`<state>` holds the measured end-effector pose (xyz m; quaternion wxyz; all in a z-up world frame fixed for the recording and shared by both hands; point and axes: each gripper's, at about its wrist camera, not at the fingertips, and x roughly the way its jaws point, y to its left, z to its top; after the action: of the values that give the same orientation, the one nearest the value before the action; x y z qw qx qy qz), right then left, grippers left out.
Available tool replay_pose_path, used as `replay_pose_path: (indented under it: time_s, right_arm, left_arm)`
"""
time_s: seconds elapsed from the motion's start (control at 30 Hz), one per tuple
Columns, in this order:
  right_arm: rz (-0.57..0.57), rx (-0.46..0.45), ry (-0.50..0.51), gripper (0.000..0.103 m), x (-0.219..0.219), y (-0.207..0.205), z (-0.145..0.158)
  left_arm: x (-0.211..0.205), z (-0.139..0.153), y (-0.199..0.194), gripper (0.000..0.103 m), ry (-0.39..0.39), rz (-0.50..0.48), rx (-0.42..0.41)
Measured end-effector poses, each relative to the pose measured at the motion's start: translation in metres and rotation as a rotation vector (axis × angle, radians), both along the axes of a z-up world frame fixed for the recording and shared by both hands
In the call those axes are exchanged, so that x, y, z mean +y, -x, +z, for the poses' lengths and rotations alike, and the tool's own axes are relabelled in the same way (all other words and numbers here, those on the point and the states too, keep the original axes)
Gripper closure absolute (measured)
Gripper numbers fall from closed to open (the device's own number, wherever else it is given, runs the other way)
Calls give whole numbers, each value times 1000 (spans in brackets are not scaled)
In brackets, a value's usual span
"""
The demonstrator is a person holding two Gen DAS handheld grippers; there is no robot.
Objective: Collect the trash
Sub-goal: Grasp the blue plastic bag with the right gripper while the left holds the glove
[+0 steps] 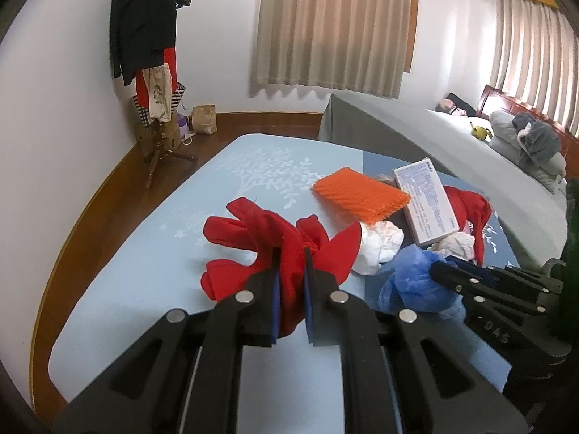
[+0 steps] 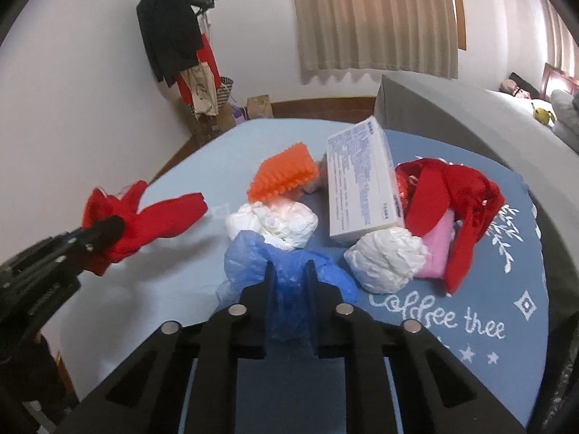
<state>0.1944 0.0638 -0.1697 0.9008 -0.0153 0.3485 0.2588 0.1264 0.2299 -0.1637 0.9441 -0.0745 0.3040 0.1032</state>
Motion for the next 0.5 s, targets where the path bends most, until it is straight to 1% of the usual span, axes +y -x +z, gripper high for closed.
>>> replay_pose_path:
  time_s: [0.13,0.23,0.33,0.37,0.4,0.43,0.5]
  right_arm:
    - [-8,-20,-24,91,-15,10,13]
    - [-22,-33,-22,92,-26,13,21]
    - [-38,-25,7,92,-34,15,18]
    - [-35,-5,10,92,-37,14,13]
    - [-37,15,15,91,-38,12,7]
    - [-42,33,15,85,-38,11,2]
    - [-45,46,8,70,-40,11,-4]
  left_arm:
    - [-7,3,3,93,0,-13,-6]
    - [-14,6,3,93,0,-27,-7]
    - [-21,4,3,93,3,-45,-6]
    - [-23,3,3,93,7,-49,-3]
    - [-24,1,2,93,8,-52,2]
    - [-26,-1,1,93,7,-55,9]
    - [-29,-6,1,93,8,-59,22]
